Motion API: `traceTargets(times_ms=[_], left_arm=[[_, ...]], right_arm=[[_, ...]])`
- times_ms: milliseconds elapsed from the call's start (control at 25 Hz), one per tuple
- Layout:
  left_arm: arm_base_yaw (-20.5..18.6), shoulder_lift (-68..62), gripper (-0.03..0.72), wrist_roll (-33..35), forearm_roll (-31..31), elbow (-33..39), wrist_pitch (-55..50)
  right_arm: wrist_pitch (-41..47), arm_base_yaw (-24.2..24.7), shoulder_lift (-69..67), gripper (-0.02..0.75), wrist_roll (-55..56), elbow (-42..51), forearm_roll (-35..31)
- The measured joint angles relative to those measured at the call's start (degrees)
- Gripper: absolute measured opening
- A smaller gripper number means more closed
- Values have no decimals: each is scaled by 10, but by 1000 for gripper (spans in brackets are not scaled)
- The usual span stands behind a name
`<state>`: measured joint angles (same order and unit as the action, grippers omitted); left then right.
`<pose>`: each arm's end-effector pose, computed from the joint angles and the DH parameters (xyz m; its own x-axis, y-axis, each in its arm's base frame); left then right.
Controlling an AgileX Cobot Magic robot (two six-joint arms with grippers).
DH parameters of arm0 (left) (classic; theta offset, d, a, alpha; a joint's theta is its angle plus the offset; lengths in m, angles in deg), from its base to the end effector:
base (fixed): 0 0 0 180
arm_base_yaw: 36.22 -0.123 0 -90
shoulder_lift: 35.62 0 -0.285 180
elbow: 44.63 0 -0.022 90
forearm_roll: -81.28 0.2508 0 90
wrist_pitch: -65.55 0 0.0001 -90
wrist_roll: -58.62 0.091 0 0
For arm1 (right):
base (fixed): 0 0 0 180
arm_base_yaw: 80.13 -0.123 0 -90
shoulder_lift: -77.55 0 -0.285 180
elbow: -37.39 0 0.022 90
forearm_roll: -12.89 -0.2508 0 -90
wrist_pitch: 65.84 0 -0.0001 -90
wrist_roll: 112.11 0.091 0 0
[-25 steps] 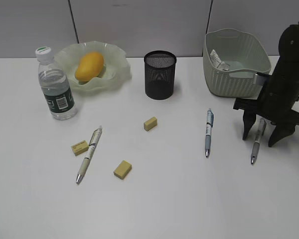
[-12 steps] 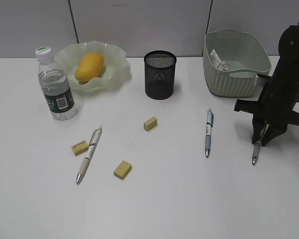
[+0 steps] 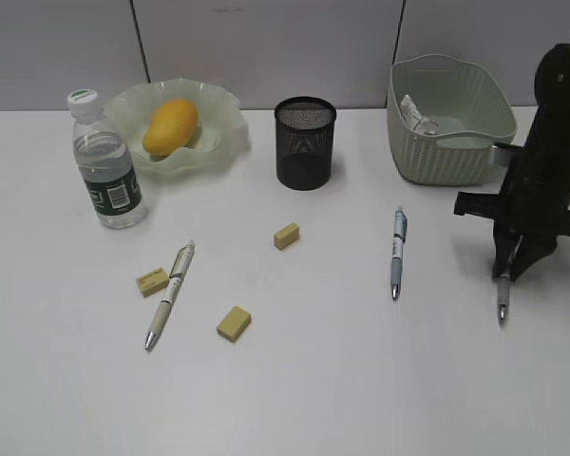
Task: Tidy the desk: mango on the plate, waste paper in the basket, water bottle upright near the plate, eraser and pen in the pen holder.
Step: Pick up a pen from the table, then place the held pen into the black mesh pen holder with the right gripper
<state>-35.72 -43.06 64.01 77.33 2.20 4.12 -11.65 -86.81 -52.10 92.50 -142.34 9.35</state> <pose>-0.0101 -0.0054 0.2848 -0.4281 0.0647 -0.9014 0.0895 0.9956 0.0289 0.3787 0.0489 0.1077 -0.9358 0.3420 0.0857 0.3442 0.9388 0.0129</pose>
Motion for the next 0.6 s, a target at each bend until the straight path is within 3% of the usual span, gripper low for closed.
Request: traceTargets(times_ms=[320,600], left_arm=[[0,0,267,0,0,0,0],[0,0,249,0,0,0,0]], right_arm=[[10,-9,80,117,-11,1,35],[0,-79,137,117,-91,1,82]])
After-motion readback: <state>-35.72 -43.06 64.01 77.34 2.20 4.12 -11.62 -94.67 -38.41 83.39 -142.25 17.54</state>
